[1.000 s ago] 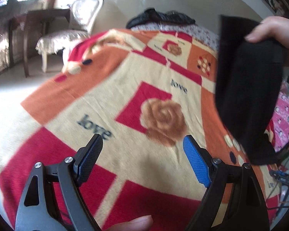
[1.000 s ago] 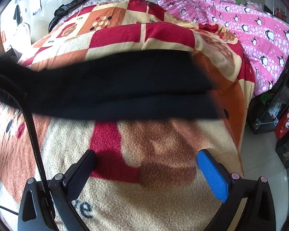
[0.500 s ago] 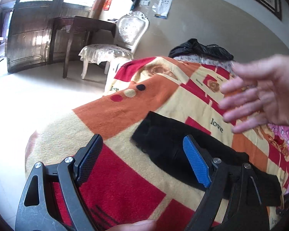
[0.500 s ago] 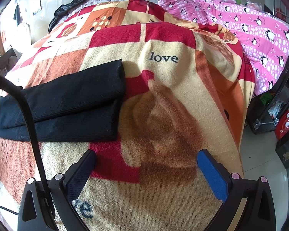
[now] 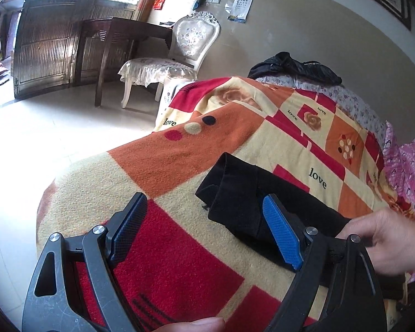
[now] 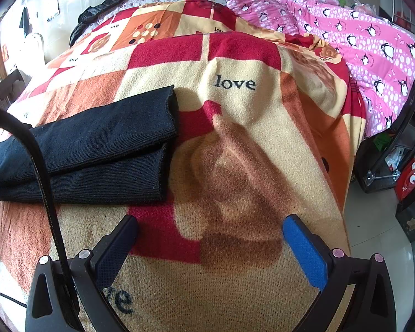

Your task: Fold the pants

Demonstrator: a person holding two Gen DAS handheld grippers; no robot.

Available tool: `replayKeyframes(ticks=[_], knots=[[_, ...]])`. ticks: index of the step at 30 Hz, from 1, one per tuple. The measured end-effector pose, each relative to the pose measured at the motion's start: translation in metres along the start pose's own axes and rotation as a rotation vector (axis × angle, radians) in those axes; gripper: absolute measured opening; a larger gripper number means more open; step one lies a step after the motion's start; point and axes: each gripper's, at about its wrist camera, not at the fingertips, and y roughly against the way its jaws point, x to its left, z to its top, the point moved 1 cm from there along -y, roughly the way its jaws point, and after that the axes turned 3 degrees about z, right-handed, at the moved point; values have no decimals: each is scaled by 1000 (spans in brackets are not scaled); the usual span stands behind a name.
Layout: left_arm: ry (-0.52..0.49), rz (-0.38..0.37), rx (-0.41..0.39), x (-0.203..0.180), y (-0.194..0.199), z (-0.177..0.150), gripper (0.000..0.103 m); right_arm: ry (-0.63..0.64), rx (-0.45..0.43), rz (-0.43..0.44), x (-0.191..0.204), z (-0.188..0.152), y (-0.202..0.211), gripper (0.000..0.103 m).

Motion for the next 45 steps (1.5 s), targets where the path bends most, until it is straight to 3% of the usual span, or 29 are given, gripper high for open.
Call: replayKeyframes(ticks=[7,17,25,29,45], knots=[[-42,-3,10,-12,-5,-2,85,0,0,0,1,0,0,103],[-100,-73,51,-29,-8,-8,85,0,0,0,1,0,0,103],[-156,-246,64,-50,-2,-15,85,0,0,0,0,0,0,103],[-173,-253,110,-56,-9,-18,85,0,0,0,1,0,0,103],[-172,-220,136,-60,-13,-23,85,0,-1,0,1,1,0,103]])
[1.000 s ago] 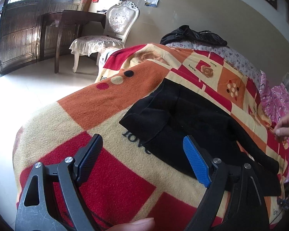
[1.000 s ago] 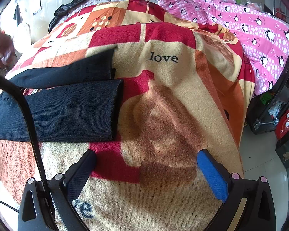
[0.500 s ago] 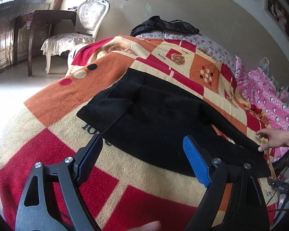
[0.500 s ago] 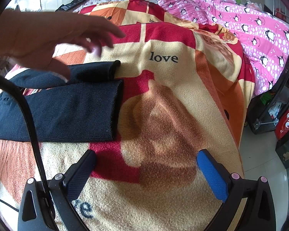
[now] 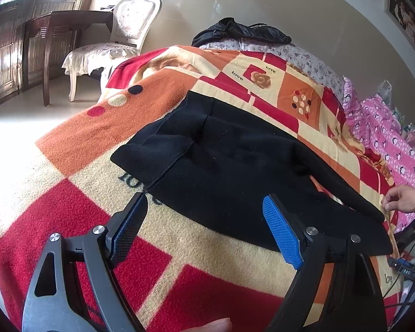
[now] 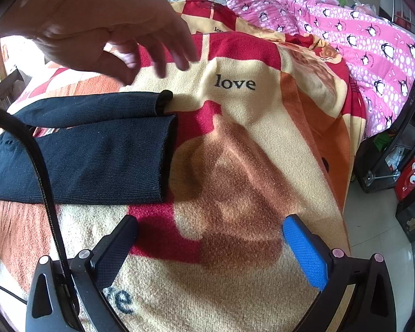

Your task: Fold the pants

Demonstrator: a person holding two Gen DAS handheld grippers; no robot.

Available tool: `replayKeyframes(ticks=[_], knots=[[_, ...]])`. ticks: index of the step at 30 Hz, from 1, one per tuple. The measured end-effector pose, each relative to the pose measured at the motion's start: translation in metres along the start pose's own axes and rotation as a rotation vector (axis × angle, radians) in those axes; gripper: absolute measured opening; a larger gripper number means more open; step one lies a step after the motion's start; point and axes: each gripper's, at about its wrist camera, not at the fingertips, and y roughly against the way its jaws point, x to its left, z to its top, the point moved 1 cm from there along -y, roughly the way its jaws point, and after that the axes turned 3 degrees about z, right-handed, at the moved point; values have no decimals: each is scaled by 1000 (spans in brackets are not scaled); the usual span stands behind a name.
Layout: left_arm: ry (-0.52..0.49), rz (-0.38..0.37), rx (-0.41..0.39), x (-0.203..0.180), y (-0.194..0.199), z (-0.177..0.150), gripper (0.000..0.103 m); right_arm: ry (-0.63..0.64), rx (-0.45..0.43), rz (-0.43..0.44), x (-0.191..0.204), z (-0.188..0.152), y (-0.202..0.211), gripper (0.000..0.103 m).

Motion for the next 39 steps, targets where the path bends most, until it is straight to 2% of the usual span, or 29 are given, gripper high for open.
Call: replayKeyframes(ticks=[5,13,15,19,21,23,27,29,34,39], knots=[[-31,23,-5,-6,1,-3,85,0,0,0,0,0,0,103],[-51,18,15,-12,-5,-4,86,0,2,0,2,0,1,103],[-39,-37,21,-11,-7,-2,86,0,3,0,1,0,1,103],[52,-174,-4,2,-7,3,96,0,3,0,1,0,0,103],[86,-159,-10,7,-9,4,100,0,3,0,1,0,1,103],[106,-167,17,10,-13,6,100,0,3,0,1,0,1,103],[76,-135,71,4,-18,3,100,-1,4,0,1,0,1,103],[54,-136,60,0,-15,2,99,-1,4,0,1,0,1,103],[-2,-156,23,-9,-11,0,99,-1,4,0,1,0,0,103],[-6,-202,63,-11,-17,-1,99,-1,5,1,1,0,0,103]])
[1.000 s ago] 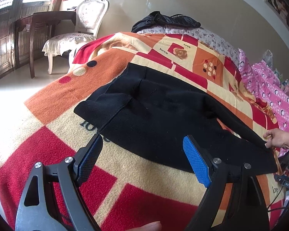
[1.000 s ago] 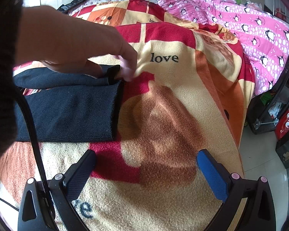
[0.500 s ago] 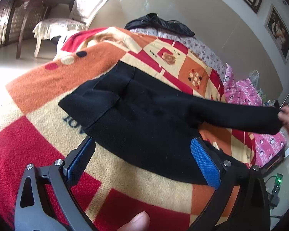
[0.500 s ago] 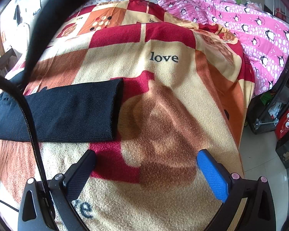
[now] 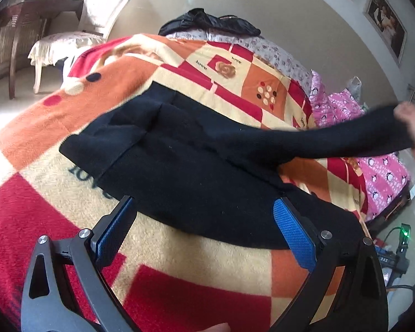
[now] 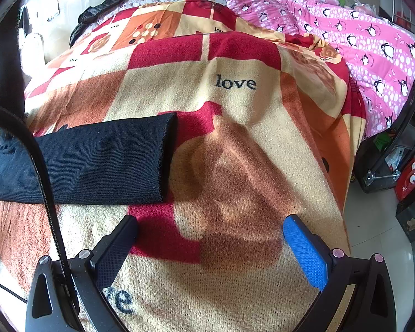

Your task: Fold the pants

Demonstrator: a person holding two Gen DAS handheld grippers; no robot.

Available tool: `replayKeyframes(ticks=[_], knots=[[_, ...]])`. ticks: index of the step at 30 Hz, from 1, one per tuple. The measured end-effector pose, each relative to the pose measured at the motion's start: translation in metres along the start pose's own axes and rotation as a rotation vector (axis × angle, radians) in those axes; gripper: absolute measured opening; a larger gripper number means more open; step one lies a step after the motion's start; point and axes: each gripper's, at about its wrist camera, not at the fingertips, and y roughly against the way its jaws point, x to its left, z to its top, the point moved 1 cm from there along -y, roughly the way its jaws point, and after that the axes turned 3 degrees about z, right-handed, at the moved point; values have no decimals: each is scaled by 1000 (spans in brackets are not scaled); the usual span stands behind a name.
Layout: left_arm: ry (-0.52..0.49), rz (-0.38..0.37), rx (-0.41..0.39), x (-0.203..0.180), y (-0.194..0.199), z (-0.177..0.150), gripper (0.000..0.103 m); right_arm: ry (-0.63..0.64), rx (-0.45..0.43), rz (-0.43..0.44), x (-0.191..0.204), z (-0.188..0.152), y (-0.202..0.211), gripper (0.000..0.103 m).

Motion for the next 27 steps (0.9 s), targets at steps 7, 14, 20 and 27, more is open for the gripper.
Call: replayKeyframes(ticks=[7,14,20,27], knots=[[80,-7,41,11,-5,0,99,0,1,0,0,0,0,103],[79,-11,43,10,-4,-1,99,0,1,0,0,0,0,103],[85,-8,60,11,-8,0,99,0,2,0,0,0,0,103],[80,0,60,11,-9,-1,99,-1,2,1,0,0,0,103]])
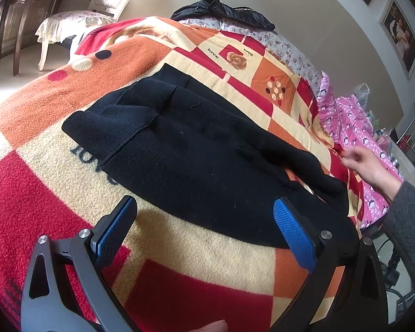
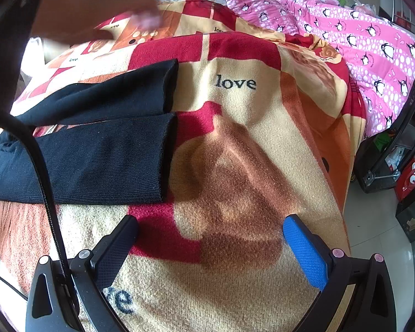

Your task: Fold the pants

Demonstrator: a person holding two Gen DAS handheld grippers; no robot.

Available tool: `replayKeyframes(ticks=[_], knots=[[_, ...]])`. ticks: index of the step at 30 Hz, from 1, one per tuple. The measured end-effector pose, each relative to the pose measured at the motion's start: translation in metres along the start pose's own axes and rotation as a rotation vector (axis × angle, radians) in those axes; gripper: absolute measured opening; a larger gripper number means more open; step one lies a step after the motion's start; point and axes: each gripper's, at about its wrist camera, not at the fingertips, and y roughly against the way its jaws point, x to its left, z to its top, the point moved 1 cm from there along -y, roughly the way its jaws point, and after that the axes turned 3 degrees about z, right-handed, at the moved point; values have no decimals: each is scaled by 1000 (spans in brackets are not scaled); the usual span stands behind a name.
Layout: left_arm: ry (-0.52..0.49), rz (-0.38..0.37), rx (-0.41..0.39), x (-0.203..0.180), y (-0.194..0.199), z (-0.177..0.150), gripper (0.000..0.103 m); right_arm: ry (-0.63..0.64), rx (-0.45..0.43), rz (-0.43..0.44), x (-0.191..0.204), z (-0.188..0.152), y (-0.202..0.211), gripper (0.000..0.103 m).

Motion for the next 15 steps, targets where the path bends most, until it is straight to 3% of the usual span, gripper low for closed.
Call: replayKeyframes(ticks=[15], knots=[[-18,16,12,-3,-9,-2,99,0,0,0,0,0,0,103]])
